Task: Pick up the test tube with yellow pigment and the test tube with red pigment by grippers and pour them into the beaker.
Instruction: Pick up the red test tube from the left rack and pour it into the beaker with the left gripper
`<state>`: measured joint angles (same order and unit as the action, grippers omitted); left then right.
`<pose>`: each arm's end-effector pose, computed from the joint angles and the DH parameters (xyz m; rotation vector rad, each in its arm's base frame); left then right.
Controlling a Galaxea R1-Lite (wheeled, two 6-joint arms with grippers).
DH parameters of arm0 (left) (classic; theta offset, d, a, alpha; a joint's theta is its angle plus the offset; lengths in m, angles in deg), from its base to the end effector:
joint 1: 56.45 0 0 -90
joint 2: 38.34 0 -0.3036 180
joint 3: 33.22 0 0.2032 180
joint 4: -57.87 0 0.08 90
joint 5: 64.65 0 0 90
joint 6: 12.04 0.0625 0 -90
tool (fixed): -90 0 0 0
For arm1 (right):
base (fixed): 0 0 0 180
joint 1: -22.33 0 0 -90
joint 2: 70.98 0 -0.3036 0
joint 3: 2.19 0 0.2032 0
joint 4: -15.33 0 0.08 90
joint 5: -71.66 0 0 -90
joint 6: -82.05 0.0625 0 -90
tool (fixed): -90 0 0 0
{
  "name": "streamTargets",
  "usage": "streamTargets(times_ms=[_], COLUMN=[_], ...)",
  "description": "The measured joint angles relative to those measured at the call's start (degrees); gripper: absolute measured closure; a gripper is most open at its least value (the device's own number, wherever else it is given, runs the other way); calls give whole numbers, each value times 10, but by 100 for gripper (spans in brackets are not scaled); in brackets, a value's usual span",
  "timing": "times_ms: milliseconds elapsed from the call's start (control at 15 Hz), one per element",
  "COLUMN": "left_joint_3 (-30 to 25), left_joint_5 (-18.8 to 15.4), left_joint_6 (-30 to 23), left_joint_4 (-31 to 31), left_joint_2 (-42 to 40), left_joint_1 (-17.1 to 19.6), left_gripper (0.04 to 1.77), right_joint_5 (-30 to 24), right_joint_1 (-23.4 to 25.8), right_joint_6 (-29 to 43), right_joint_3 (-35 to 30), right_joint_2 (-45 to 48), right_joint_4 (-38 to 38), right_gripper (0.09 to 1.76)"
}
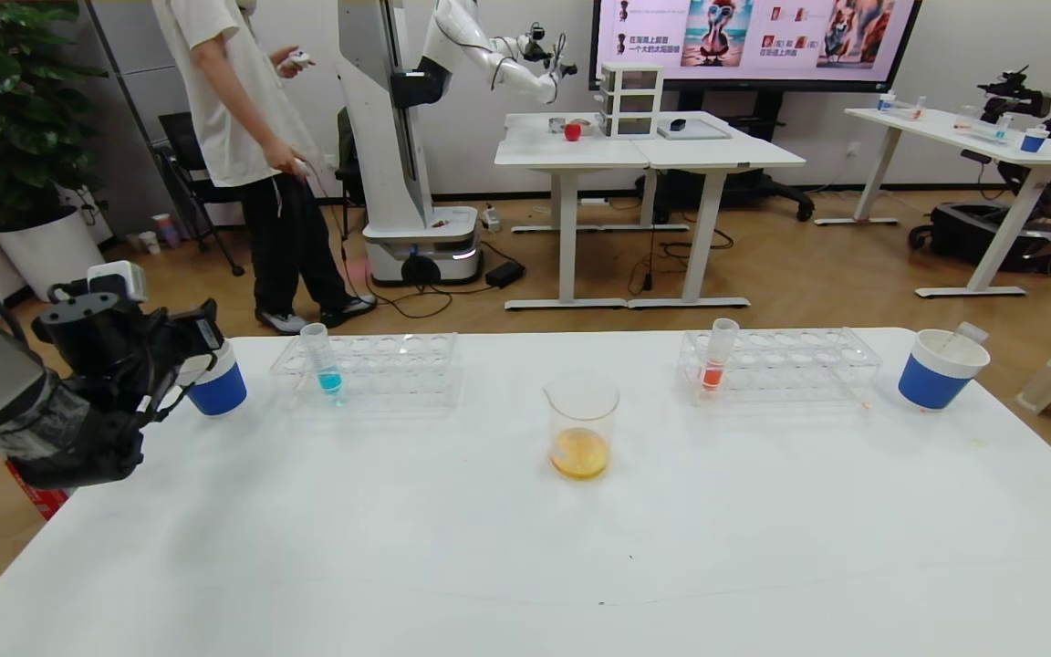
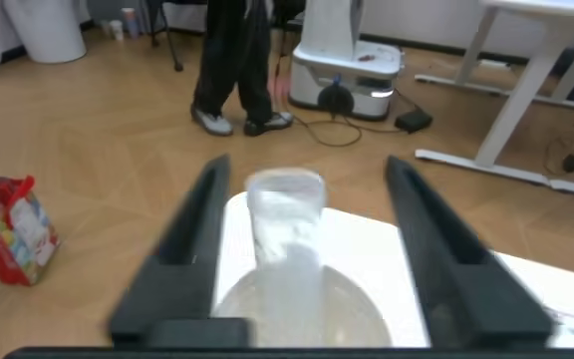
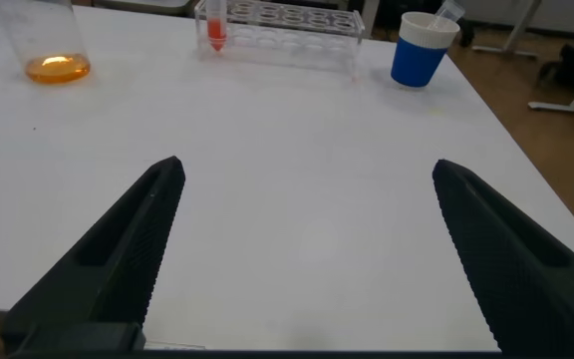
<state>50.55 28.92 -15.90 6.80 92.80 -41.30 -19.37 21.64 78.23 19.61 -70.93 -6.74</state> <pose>0.4618 0.1291 0.0883 -0.0602 -0.0755 0.3243 0.0275 0.0015 0.0748 -0.0667 0.0028 0.0301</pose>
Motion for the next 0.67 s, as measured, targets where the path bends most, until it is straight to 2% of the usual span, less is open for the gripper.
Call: streamTargets(times_ms=[67, 133, 200, 467, 667], left_joint_3=[-1, -3, -4, 2, 24], left_joint_5=[-13, -24, -26, -29, -27], left_joint_6=[-6, -10, -10, -7, -4], left_joint_4=[-19, -35, -37, -25, 64], left_joint_2=[1, 1, 1, -23, -74], left_joint_1=[0, 1, 3, -1, -36], left_gripper=[37, 13, 6, 6, 6], right_joint_5=[0, 0, 0, 0, 0], right_joint_1=[0, 0, 0, 0, 0], right_joint_6=[0, 0, 0, 0, 0], right_joint_3=[0, 0, 0, 0, 0], right_joint_2=[0, 0, 0, 0, 0], right_joint_4=[0, 0, 0, 0, 0], right_gripper=[11, 11, 11, 11, 11])
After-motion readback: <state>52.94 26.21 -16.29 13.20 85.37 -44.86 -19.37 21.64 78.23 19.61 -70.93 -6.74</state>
